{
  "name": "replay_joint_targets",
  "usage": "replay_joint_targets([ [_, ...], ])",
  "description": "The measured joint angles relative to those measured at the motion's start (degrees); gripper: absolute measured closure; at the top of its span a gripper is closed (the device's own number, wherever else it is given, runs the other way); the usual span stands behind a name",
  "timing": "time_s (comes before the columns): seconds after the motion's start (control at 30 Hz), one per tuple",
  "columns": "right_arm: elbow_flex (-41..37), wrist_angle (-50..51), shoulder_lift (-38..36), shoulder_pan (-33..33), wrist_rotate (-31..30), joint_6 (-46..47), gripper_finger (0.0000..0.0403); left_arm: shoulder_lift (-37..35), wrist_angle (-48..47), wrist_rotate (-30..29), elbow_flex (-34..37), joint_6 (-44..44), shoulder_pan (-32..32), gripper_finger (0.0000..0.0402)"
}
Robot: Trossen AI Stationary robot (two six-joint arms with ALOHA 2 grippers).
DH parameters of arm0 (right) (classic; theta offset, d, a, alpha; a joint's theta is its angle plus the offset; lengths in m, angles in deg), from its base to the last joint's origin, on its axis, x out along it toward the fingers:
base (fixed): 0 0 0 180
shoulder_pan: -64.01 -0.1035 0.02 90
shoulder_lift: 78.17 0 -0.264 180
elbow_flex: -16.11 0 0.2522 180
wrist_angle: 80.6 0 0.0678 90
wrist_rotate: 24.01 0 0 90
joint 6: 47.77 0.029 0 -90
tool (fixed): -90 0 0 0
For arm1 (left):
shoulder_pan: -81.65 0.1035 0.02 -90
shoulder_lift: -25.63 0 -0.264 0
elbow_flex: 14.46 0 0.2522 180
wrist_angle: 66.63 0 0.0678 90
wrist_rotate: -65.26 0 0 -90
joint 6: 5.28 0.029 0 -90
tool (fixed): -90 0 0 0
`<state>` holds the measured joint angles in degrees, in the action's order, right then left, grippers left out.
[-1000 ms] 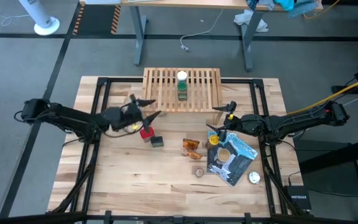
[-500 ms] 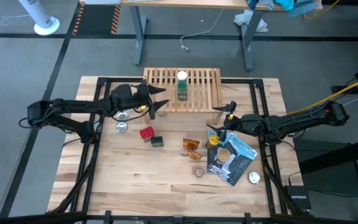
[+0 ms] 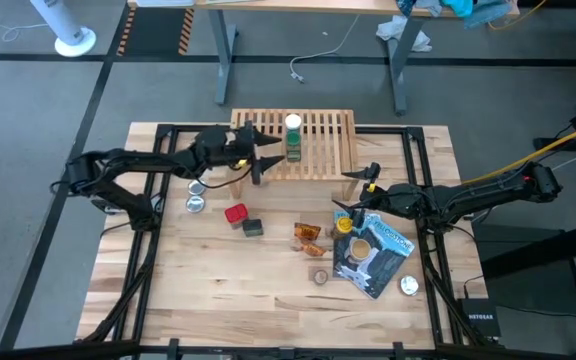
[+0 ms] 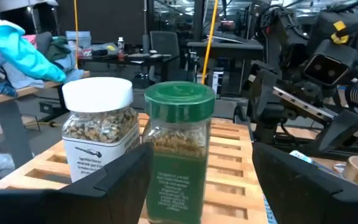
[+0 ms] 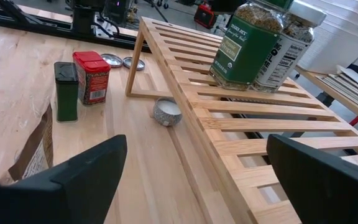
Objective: Shelf spices
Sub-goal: Remove the green seasoning bottle from the shelf
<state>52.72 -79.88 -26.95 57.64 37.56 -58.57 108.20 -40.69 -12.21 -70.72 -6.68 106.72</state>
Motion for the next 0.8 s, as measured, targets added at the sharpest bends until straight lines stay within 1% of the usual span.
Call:
replay_joint_targets([
  [0.23, 0.0, 0.0, 0.0, 0.0, 0.0, 0.02, 0.001, 1.44, 0.08, -0.05, -0.73, -0.13, 0.62, 0.0049],
  [0.4, 0.0, 0.02, -0.02, 0.02, 0.0, 0.02, 0.001, 1.44, -0.03, -0.04, -0.73, -0.25, 1.02, 0.0012],
  [0.5, 0.0, 0.02, -0.01, 0.0, 0.0, 0.0, 0.001, 1.57, 0.04, 0.36, -0.73, -0.22, 0.99, 0.0003],
  [0.8, 0.0, 0.04, 0.0, 0.0, 0.0, 0.02, 0.001, 1.68, -0.02, 0.64, -0.73, -0.37, 0.95, 0.0002],
])
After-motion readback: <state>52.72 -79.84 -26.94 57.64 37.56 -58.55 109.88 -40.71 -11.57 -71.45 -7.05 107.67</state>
